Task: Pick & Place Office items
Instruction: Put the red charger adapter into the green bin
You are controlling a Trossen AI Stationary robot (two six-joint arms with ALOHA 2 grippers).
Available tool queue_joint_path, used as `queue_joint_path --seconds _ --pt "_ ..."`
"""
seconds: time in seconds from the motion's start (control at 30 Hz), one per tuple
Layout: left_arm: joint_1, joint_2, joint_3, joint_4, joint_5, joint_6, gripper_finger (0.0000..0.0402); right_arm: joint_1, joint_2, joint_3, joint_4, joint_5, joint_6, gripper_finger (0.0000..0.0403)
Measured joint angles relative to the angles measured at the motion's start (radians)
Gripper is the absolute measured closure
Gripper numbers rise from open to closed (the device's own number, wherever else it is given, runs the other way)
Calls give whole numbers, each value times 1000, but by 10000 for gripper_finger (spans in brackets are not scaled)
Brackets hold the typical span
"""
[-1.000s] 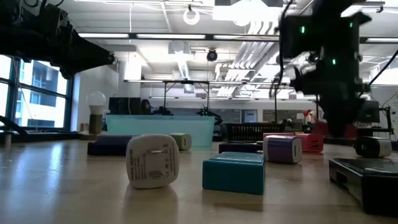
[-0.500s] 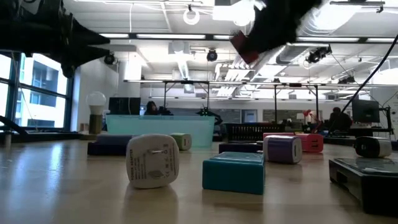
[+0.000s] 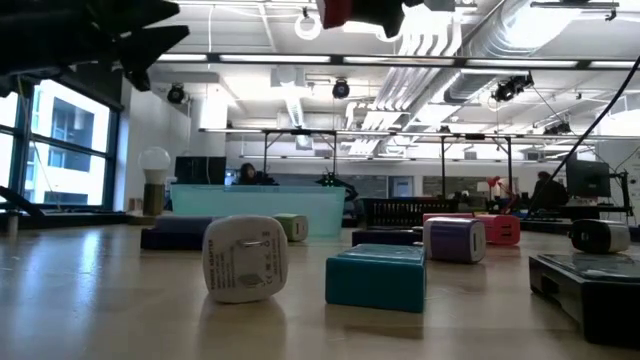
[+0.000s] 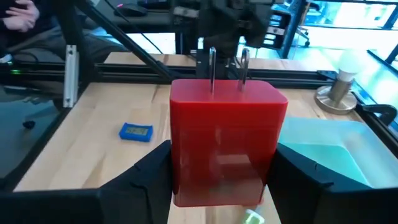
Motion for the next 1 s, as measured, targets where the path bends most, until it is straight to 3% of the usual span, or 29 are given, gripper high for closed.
queue_joint_path --seconds 0.23,0.4,0.5,0.8,1.0 --pt "36 253 103 73 126 92 241 -19 0 0 13 -34 -10 204" --pt "37 383 205 79 139 226 233 -19 0 0 14 -64 -20 204" --pt "37 448 263 77 136 236 207 -19 0 0 13 -82 -20 204" --pt "11 646 394 118 150 335 78 -19 0 0 14 -87 -27 204" --pt "0 719 405 260 149 336 51 -19 0 0 14 -84 -28 204"
